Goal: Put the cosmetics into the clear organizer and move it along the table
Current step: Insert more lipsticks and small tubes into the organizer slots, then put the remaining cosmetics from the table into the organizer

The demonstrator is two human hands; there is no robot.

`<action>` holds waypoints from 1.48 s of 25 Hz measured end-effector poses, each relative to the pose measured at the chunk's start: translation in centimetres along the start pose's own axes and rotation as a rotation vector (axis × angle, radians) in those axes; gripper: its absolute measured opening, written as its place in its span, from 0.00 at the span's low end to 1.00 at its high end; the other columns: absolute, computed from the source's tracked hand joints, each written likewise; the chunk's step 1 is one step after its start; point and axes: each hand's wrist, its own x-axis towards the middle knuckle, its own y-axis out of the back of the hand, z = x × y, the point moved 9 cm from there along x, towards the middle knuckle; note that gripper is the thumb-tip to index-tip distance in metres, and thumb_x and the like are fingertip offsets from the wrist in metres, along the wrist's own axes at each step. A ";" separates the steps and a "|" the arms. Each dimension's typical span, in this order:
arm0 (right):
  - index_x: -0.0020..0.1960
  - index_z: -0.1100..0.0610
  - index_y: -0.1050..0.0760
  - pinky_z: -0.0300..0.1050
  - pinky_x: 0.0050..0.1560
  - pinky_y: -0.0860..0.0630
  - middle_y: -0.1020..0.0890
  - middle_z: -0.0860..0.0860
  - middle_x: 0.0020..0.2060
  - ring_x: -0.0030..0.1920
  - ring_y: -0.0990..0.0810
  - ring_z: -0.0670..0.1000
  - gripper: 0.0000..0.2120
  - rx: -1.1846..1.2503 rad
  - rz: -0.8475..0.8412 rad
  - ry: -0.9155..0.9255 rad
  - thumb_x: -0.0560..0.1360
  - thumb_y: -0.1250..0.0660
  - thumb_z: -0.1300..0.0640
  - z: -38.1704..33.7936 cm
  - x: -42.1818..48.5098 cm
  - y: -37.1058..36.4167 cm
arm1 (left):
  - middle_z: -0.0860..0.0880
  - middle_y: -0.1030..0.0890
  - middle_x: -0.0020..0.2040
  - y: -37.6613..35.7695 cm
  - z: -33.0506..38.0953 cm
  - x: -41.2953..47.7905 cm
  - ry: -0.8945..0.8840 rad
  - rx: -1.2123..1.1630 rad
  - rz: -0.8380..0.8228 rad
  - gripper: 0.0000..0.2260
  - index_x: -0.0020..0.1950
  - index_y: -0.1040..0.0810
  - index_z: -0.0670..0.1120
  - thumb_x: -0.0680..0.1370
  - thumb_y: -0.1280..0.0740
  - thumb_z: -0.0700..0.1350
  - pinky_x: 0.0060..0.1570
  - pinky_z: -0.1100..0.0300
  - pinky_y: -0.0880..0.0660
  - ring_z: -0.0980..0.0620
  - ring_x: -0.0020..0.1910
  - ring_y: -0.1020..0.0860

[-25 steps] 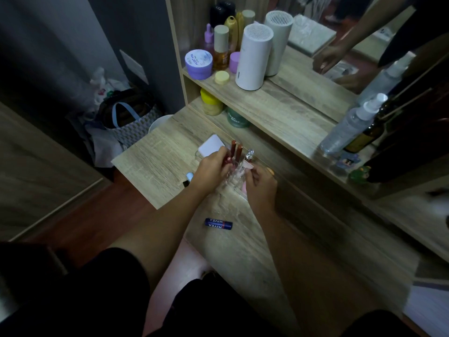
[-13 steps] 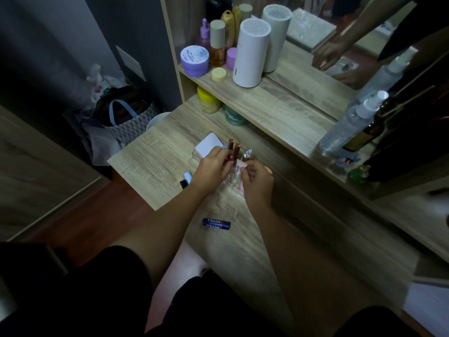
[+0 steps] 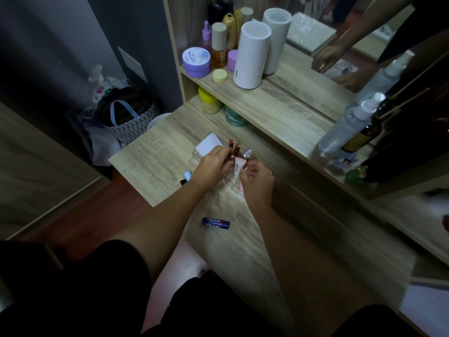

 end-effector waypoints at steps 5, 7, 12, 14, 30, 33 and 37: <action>0.50 0.60 0.24 0.51 0.46 0.18 0.18 0.56 0.45 0.43 0.19 0.52 0.07 0.060 0.069 0.015 0.73 0.30 0.62 -0.2 -1.3 1.2 | 0.39 0.20 0.52 1.5 -0.4 -1.1 0.012 -0.020 0.012 0.12 0.59 0.26 0.39 0.76 0.36 0.39 0.50 0.51 0.25 0.43 0.51 0.22; 0.49 0.59 0.24 0.37 0.38 0.20 0.20 0.55 0.46 0.40 0.22 0.48 0.07 0.042 0.072 0.077 0.72 0.31 0.63 -0.5 -2.9 1.1 | 0.38 0.20 0.51 2.8 -2.0 -2.2 0.055 -0.021 0.046 0.11 0.58 0.25 0.38 0.76 0.35 0.38 0.49 0.50 0.23 0.42 0.49 0.21; 0.50 0.62 0.22 0.46 0.49 0.24 0.20 0.59 0.47 0.48 0.20 0.58 0.09 -0.125 -0.384 0.246 0.70 0.31 0.64 0.5 -7.2 -4.2 | 0.36 0.19 0.52 4.5 -8.9 -5.2 0.233 0.053 -0.017 0.11 0.56 0.22 0.36 0.75 0.33 0.37 0.52 0.52 0.27 0.39 0.50 0.21; 0.53 0.63 0.21 0.47 0.56 0.26 0.20 0.60 0.50 0.51 0.22 0.60 0.15 -0.213 -0.550 0.316 0.67 0.28 0.61 0.7 -8.8 -6.1 | 0.37 0.20 0.58 3.5 -11.1 -5.9 0.323 0.065 -0.139 0.17 0.61 0.23 0.38 0.74 0.31 0.42 0.59 0.52 0.30 0.39 0.57 0.23; 0.57 0.56 0.21 0.47 0.52 0.25 0.17 0.57 0.50 0.51 0.20 0.56 0.14 -0.089 -0.393 0.088 0.72 0.29 0.58 2.3 -7.2 -4.9 | 0.41 0.30 0.66 -1.0 -8.9 -6.8 0.295 0.015 -0.199 0.35 0.70 0.35 0.42 0.69 0.27 0.53 0.63 0.49 0.28 0.42 0.62 0.28; 0.54 0.56 0.20 0.51 0.48 0.20 0.15 0.56 0.46 0.45 0.18 0.54 0.11 -0.003 -0.313 0.031 0.71 0.30 0.58 2.1 -6.2 -4.2 | 0.40 0.30 0.66 -0.6 -8.0 -6.6 0.223 -0.005 -0.161 0.35 0.71 0.35 0.40 0.69 0.26 0.51 0.63 0.53 0.30 0.43 0.63 0.29; 0.54 0.56 0.21 0.45 0.48 0.21 0.14 0.54 0.47 0.45 0.17 0.50 0.11 0.047 -0.249 -0.006 0.72 0.30 0.58 2.1 -5.7 -3.7 | 0.39 0.31 0.65 -0.4 -7.0 -6.5 0.160 -0.021 -0.123 0.35 0.70 0.35 0.38 0.68 0.26 0.48 0.63 0.54 0.31 0.43 0.63 0.30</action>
